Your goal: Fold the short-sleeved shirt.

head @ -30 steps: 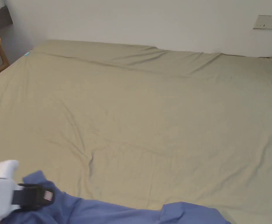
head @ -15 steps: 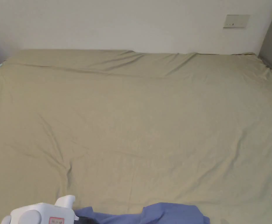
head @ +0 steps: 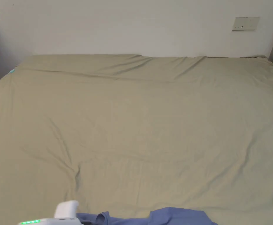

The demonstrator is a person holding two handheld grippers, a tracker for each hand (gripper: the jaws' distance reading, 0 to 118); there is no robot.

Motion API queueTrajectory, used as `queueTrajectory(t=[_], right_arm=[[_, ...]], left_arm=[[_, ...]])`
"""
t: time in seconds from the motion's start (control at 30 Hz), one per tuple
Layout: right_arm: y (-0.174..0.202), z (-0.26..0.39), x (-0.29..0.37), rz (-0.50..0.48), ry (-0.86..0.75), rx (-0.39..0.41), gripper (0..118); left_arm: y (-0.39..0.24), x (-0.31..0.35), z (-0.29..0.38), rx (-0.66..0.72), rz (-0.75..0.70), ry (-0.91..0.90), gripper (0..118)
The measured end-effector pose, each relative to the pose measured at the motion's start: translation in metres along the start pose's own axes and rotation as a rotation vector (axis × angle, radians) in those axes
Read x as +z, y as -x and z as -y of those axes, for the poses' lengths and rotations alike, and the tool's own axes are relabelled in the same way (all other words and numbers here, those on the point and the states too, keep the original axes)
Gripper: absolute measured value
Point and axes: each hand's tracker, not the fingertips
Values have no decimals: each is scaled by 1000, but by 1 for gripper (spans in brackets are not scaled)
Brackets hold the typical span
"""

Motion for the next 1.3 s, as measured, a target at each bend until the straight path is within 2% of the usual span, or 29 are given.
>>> queueTrajectory(t=[0.07, 0.13, 0.17, 0.2, 0.27, 0.3, 0.33, 0.37, 0.4, 0.43, 0.47, 0.5, 0.6, 0.63, 0.7, 0.73, 0.8, 0.87, 0.9, 0.93, 1.0, 1.03, 1.07, 1.1, 1.13, 1.17, 1.23, 1.27, 1.3], right_arm=[[2, 2, 3, -1, 4, -1, 8], [2, 3, 4, -3, 7, -8, 8], [3, 3, 6, -4, 9, -11, 8], [4, 2, 7, -3, 13, -13, 8], [5, 1, 11, -5, 11, -7, 8], [4, 2, 13, -8, 3, -3, 8], [4, 1, 12, -9, 2, -2, 8], [3, -1, 11, -10, 3, -1, 8], [4, -3, 11, -7, 1, 3, 8], [3, -3, 12, -3, -5, 6, 8], [2, -4, 13, -2, -12, 7, 8], [1, -6, 14, -4, -16, 6, 8], [1, -11, 14, -1, -24, 18, 8], [1, -12, 14, 0, -25, 24, 8], [1, -12, 11, 4, -24, 27, 8], [0, -11, 9, 3, -20, 22, 8], [-2, -9, 4, 0, 1, -6, 8], [-1, -5, 2, 4, 12, -12, 8], [1, -5, 2, 7, 18, -15, 8], [2, -5, 1, 2, 23, -18, 8], [2, 1, -2, -19, 27, -23, 8], [5, 1, -4, -19, 30, -18, 8], [8, 0, -6, -19, 33, -8, 8], [10, 0, -7, -20, 34, 1, 8], [12, 0, -8, -23, 36, 6, 8], [14, -1, -9, -29, 38, 9, 8], [15, -1, -10, -49, 41, 12, 8], [17, -1, -10, -53, 42, 17, 8], [18, -2, -11, -52, 43, 22, 8]], left_arm=[[-24, -24, 9, -35, 67, 48, 1], [-31, -63, 17, -6, 152, 129, 1], [-33, -83, 20, 6, 36, 177, 1], [-30, -71, 18, 6, 71, 78, 1], [-22, -59, 5, 103, 143, 76, 3], [-17, -57, 4, 102, 165, 72, 16], [-2, -39, 0, 96, 162, 68, 16], [4, -28, -3, 108, 158, 57, 24], [13, -11, -6, 125, 207, 18, 44], [22, 5, -8, 139, 284, -21, 81], [35, 26, -13, 148, 327, -60, 112], [49, 49, -16, 167, 362, -129, 114], [100, 92, -25, 212, 374, -214, 114], [120, 94, -26, 202, 322, -210, 114], [163, 79, -24, 189, 94, -173, 114], [173, 67, -21, 226, 62, -98, 114], [199, 46, -11, 307, 177, 6, 114], [193, 57, -2, 181, 335, -162, 114], [189, 53, -7, 186, 363, -139, 114], [189, 43, -11, 254, 405, -83, 114], [186, 17, -12, 418, 593, 64, 114], [179, 14, -11, 413, 660, 48, 113], [172, 13, -16, 368, 655, 16, 111], [167, 7, -19, 374, 659, 36, 102], [163, -4, -20, 411, 678, 103, 62], [156, -10, -21, 423, 644, 134, 14], [126, -15, -23, 226, 380, 154, 14], [136, -17, -24, 183, 375, 172, 14], [140, -7, -27, 234, 422, 130, 14]])
